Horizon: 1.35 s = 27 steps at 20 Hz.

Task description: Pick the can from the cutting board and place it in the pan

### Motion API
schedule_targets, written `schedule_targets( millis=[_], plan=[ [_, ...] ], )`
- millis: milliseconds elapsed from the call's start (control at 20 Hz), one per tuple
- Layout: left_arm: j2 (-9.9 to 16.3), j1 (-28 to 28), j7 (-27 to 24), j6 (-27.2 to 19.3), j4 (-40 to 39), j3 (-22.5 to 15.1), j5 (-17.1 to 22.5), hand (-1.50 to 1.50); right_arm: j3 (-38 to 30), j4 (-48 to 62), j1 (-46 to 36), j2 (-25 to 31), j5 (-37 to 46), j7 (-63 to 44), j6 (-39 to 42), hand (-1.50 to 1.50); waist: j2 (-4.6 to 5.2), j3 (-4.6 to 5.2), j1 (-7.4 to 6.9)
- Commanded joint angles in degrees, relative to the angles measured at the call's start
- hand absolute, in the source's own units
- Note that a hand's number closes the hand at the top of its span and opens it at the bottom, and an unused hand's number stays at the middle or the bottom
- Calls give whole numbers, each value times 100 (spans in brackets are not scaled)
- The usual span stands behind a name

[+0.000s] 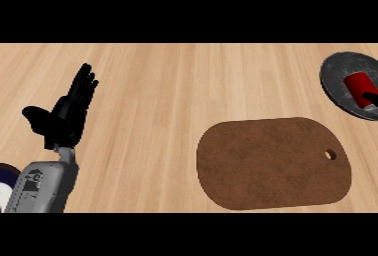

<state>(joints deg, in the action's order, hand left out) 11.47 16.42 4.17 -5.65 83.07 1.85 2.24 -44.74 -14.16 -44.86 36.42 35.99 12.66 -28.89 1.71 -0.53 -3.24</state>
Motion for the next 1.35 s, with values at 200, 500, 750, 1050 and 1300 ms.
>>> schedule_targets(
  millis=[200, 500, 750, 1050, 1300],
  plan=[
    [87, -661, -77, 80, 384, 84, 43, 0, -886, -280, 452, -102, -1258, 1343, 960, -150, -165, 36, 214],
    [-25, -328, 97, -209, 107, 126, -160, 0, -639, -1147, 900, -605, -1666, 1555, 1896, -150, -237, 67, 472],
    [349, -335, 244, -9, 108, 436, -15, 0, -409, -2431, 1558, -1138, -1835, 1282, 2247, -150, -292, 84, 630],
    [109, -635, 44, -19, 202, 315, -3, 0, -152, -4375, 2587, -2095, -2028, 590, 2430, -150, -292, 86, 641],
    [232, -334, 60, 86, 72, 359, -26, 0, 391, -6564, 3366, -2680, -1714, -745, 2319, -150, -227, 73, 515]
  ],
)
